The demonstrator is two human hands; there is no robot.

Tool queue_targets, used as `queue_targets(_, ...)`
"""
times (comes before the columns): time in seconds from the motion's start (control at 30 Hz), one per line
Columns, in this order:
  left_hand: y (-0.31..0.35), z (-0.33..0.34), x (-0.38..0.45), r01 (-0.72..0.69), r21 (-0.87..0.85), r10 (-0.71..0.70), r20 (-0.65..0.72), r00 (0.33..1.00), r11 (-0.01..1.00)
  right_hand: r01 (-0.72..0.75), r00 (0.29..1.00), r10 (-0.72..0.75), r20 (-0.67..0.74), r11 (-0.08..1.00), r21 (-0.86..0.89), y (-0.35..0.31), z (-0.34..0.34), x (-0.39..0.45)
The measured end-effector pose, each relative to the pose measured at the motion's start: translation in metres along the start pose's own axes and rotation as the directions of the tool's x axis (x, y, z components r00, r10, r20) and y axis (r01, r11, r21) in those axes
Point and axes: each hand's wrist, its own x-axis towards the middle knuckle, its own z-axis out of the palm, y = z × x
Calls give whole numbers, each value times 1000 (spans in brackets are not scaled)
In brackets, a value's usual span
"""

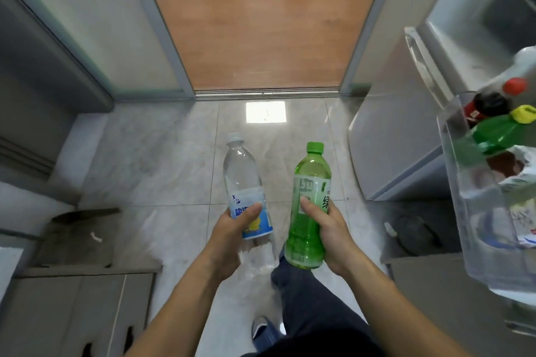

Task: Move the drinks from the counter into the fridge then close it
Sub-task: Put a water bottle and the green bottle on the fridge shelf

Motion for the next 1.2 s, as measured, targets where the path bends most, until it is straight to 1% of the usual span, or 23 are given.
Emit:
queue_targets(0.1, 31, 6, 42, 5, 0, -5, -24, 1000, 1000, -3, 1000, 3, -11, 1000, 20, -22, 6, 51)
queue_targets(0.23, 83, 23, 97, 20, 20, -19, -36, 999, 1000, -3, 1000, 3, 11, 999, 32, -67, 9, 116)
queue_targets(0.37, 132, 45, 149, -10, 65, 12, -32, 999, 998, 29, 999, -30, 12, 997, 77, -115, 5, 174)
queue_targets(0.47, 164, 64, 187, -22, 104, 20, 18, 1000, 994, 56, 998, -55, -17, 995, 83, -147, 0, 211)
queue_targets(0.57, 194, 86, 229, -45, 144, 36, 66, 997, 989, 85, 994, -75, -79, 989, 122, -175, -8, 244)
queue_targets(0.67, 224, 109, 276, -82, 172, 55, 157, 986, 982, 120, 984, -101, -146, 985, 126, -206, -15, 274)
queue_targets(0.77, 258, 136, 323, -88, 201, 38, 241, 970, 976, 175, 961, -140, -238, 975, 136, -242, -22, 300)
queue_targets(0.83, 284, 157, 354, -94, 220, 22, 309, 951, 971, 224, 932, -170, -319, 964, 144, -270, -25, 315)
queue_targets(0.9, 313, 180, 381, -104, 228, 5, 395, 919, 968, 286, 887, -203, -415, 947, 148, -299, -26, 327)
queue_targets(1.03, 367, 229, 420, -123, 265, -53, 570, 820, 956, 409, 776, -236, -585, 894, 183, -351, -29, 338)
queue_targets(1.2, 401, 296, 449, -151, 330, -138, 707, 693, 932, 508, 644, -247, -724, 846, 164, -393, -46, 331)
